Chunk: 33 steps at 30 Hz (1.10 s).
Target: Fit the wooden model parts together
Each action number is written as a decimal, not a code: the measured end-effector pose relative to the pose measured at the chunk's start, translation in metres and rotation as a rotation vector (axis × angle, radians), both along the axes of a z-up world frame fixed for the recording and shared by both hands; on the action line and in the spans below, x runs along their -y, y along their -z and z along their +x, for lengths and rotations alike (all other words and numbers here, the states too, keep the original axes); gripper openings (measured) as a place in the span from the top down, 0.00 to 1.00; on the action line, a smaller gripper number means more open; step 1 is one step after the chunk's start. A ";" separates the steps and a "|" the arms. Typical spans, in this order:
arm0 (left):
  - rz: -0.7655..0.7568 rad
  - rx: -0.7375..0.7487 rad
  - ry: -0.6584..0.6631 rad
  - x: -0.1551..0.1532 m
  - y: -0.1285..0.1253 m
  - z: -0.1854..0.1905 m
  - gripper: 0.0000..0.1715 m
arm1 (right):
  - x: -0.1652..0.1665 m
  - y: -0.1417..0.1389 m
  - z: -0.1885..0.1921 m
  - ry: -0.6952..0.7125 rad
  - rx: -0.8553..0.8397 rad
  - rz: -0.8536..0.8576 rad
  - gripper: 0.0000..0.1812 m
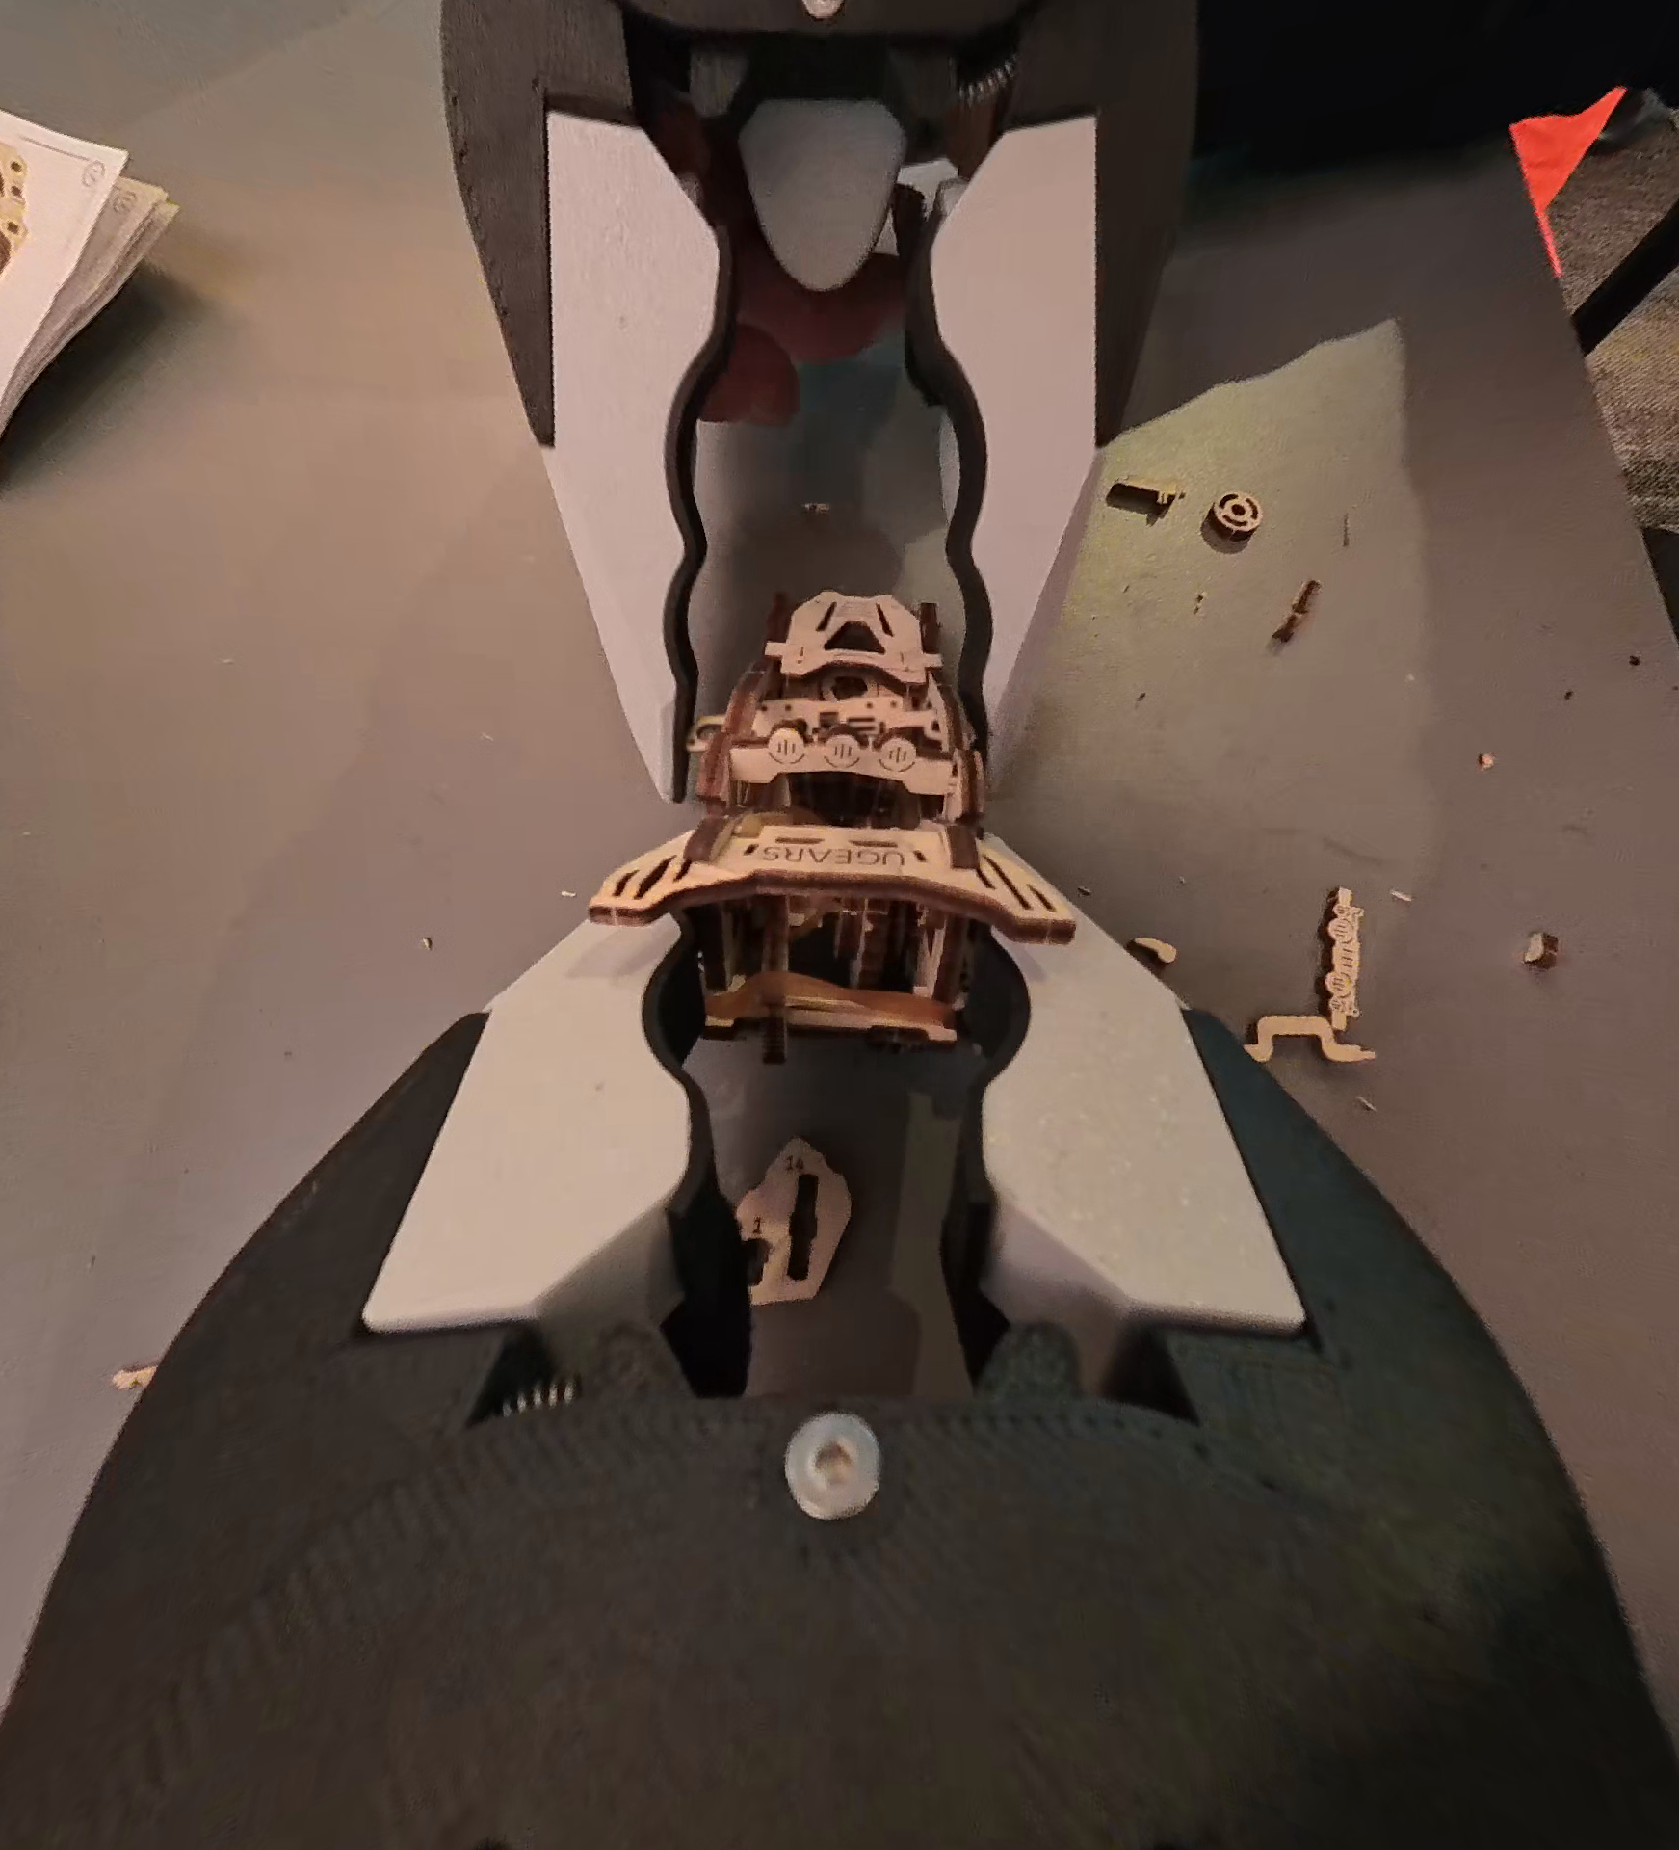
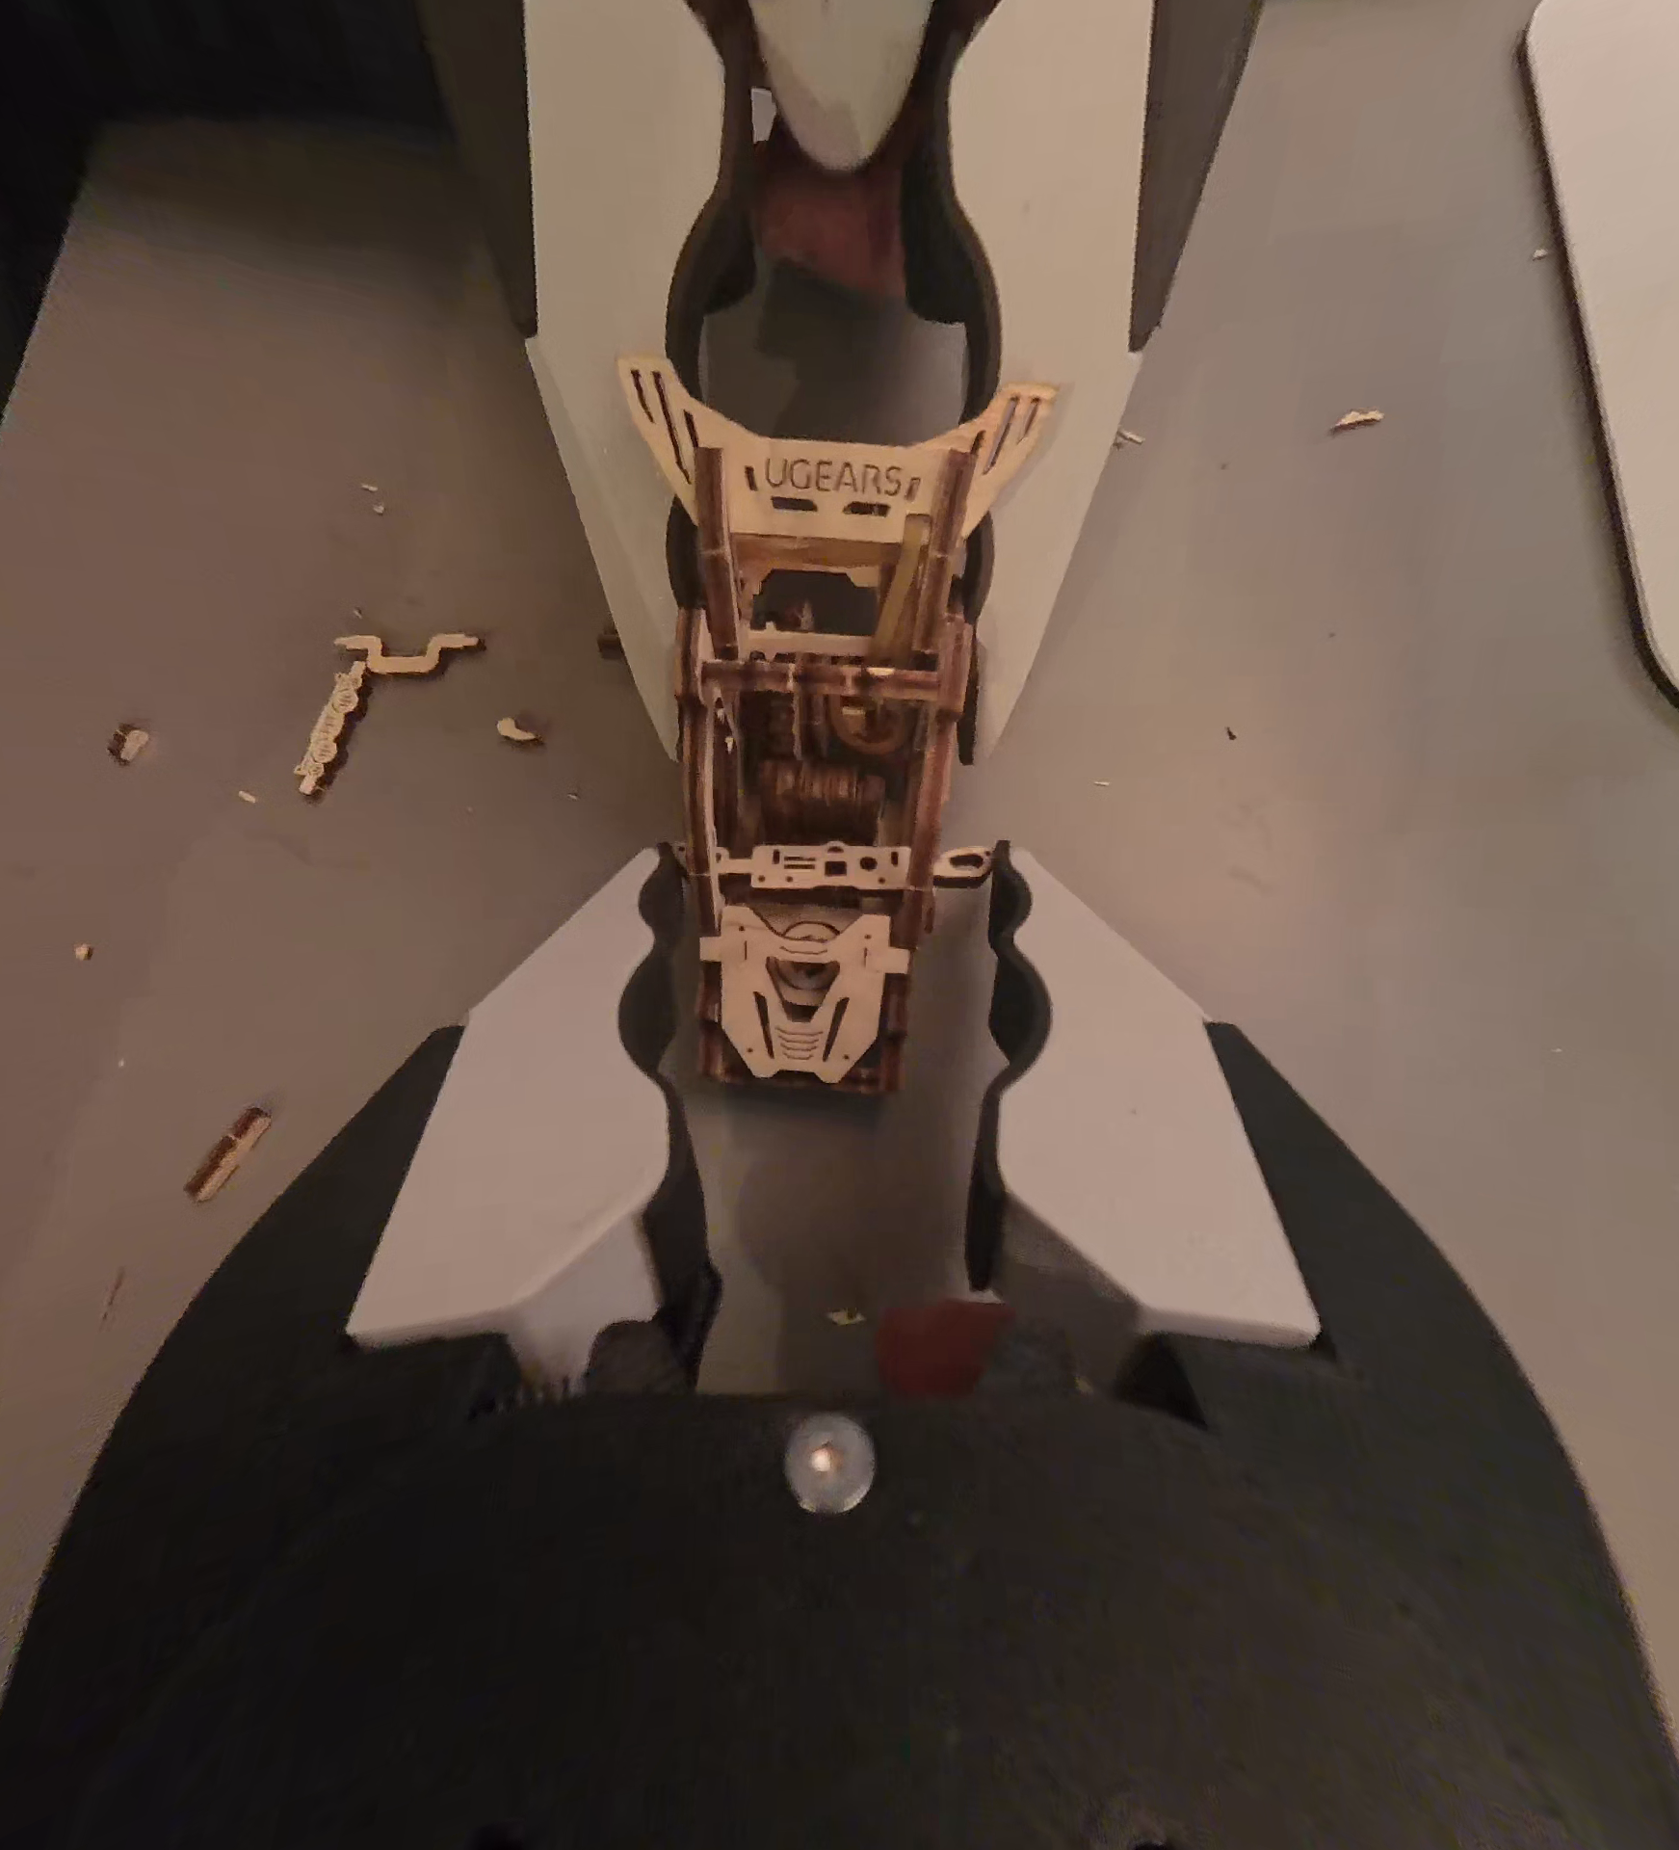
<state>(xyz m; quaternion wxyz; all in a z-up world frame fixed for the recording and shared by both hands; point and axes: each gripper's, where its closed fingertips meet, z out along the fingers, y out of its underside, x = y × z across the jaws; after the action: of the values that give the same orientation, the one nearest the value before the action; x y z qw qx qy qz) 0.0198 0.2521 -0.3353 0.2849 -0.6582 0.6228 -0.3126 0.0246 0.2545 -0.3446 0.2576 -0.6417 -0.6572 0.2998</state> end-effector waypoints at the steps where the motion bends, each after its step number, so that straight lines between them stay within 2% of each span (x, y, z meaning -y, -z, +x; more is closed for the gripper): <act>1: 0.001 0.004 0.002 0.000 0.000 0.000 0.72 | -0.002 0.000 0.000 0.011 -0.002 0.007 0.68; 12: -0.005 0.031 0.009 -0.002 0.000 0.000 0.72 | 0.006 0.007 0.001 0.009 -0.001 0.010 0.67; 15: -0.003 0.031 0.010 -0.002 0.000 0.000 0.72 | 0.001 0.003 0.003 0.040 -0.004 0.002 0.60; 18: -0.002 0.031 0.011 -0.002 0.000 -0.001 0.72 | 0.001 -0.008 -0.002 0.039 -0.020 -0.002 0.61; 26: 0.001 0.028 0.013 -0.002 0.001 -0.001 0.73 | 0.003 0.003 -0.004 0.033 0.080 0.041 0.67; 33: 0.002 0.024 0.015 -0.002 0.002 -0.001 0.73 | 0.002 0.000 -0.007 0.029 0.011 0.010 0.67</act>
<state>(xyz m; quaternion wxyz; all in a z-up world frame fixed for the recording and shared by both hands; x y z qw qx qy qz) 0.0189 0.2542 -0.3370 0.2909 -0.6494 0.6244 -0.3220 0.0177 0.2520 -0.3450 0.2613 -0.6516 -0.6507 0.2894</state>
